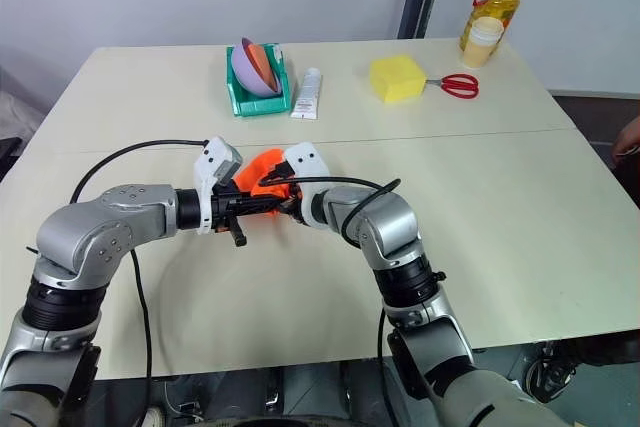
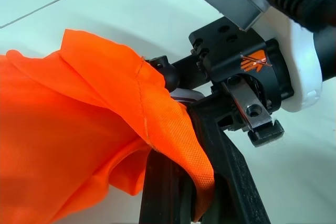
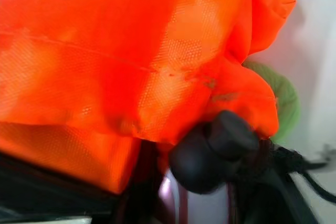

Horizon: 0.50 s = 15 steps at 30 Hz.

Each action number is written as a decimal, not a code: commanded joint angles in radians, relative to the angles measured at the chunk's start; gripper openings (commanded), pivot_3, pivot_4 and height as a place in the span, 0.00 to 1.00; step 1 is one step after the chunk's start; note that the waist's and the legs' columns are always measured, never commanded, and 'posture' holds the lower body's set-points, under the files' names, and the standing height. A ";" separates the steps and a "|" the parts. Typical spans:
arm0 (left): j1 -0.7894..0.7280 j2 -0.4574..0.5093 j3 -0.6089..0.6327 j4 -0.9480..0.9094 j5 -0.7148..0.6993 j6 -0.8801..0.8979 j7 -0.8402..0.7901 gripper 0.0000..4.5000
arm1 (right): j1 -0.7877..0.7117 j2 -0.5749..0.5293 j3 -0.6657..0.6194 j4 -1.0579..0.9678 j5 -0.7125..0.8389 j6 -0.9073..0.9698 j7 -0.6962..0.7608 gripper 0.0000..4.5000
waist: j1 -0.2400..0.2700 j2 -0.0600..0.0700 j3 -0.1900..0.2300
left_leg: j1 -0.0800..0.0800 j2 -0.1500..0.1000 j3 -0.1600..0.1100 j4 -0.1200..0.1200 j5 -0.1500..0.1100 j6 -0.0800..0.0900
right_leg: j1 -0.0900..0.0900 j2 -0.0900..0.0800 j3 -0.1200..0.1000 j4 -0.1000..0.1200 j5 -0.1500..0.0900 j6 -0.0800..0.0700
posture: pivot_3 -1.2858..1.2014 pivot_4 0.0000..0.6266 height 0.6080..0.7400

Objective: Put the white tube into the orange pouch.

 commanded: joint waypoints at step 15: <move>-0.005 -0.056 0.043 0.100 -0.021 -0.008 0.023 0.00 | 0.272 -0.392 -0.011 -0.404 0.095 -0.210 0.258 0.88 | 0.000 0.000 0.000 | 0.000 -0.001 0.000 0.000 0.000 0.000 | 0.000 0.000 0.000 -0.001 0.000 0.000 | 0.52 0.24 0.89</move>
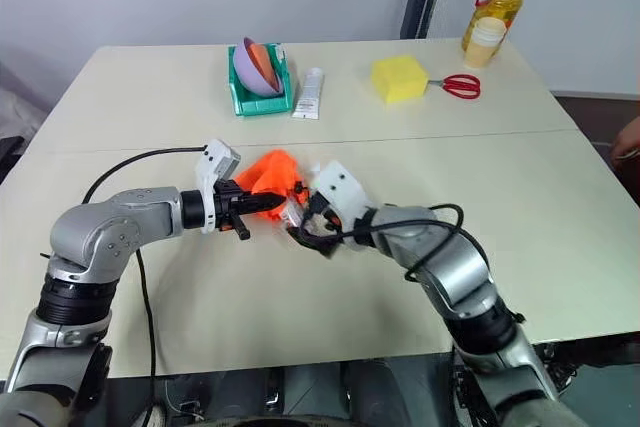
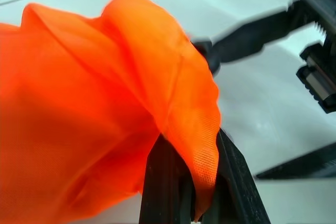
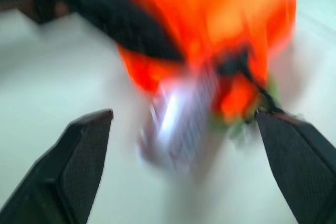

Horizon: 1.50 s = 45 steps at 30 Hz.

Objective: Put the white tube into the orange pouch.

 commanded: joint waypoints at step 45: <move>0.052 0.149 0.004 0.001 0.007 -0.079 -0.139 0.00 | 0.056 0.130 0.018 0.022 0.065 0.083 -0.068 0.01 | -0.004 0.000 0.000 | 0.001 0.002 0.000 0.000 0.000 0.000 | 0.000 0.002 0.000 0.001 0.000 -0.001 | 0.52 0.24 0.89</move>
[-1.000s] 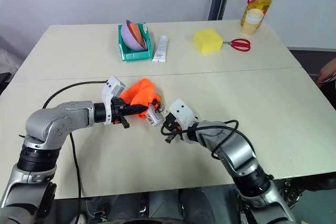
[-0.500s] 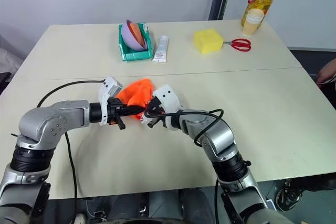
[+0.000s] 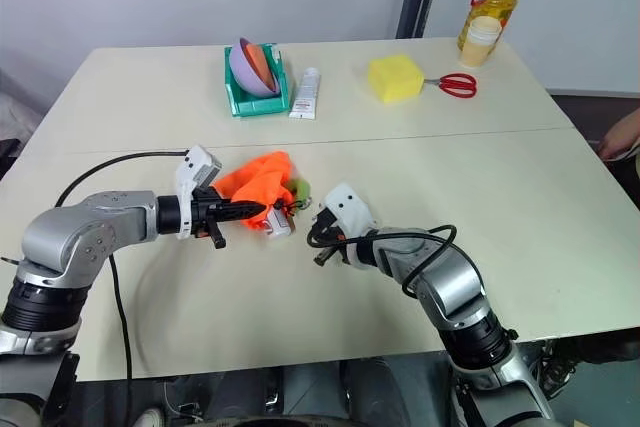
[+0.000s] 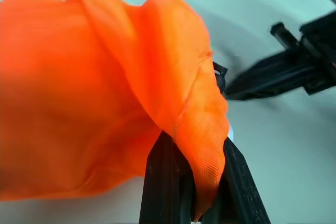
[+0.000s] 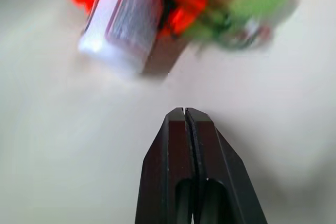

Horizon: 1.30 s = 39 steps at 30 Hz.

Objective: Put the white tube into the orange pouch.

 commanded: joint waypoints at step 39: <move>0.026 0.112 0.003 0.023 0.078 -0.147 -0.124 0.00 | -0.191 0.290 0.035 0.169 -0.037 -0.160 -0.069 0.01 | 0.001 0.000 0.000 | -0.001 0.000 0.001 0.000 0.000 0.000 | -0.001 -0.001 0.000 0.001 0.000 -0.001 | 0.52 0.24 0.89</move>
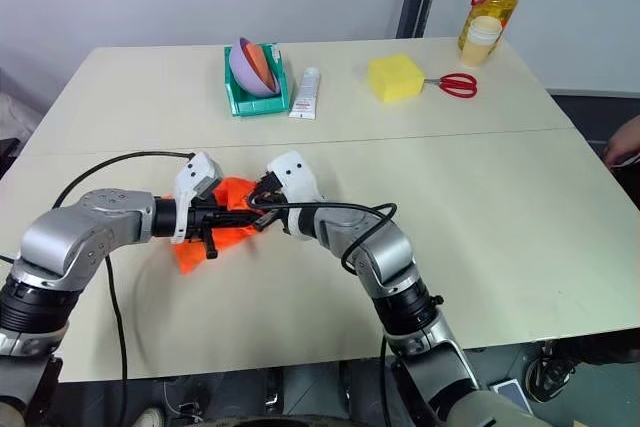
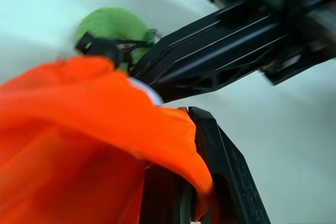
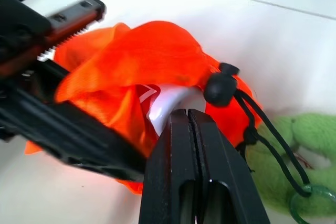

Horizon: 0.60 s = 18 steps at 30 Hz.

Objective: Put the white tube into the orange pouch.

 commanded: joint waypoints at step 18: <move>-0.033 -0.029 0.379 0.093 -0.216 0.045 0.044 0.00 | 0.088 -0.201 -0.016 -0.152 0.008 -0.109 0.138 0.01 | 0.002 0.000 0.000 | 0.000 0.000 0.000 0.000 0.000 0.000 | 0.000 0.000 0.000 0.000 0.000 0.000 | 0.52 0.24 0.89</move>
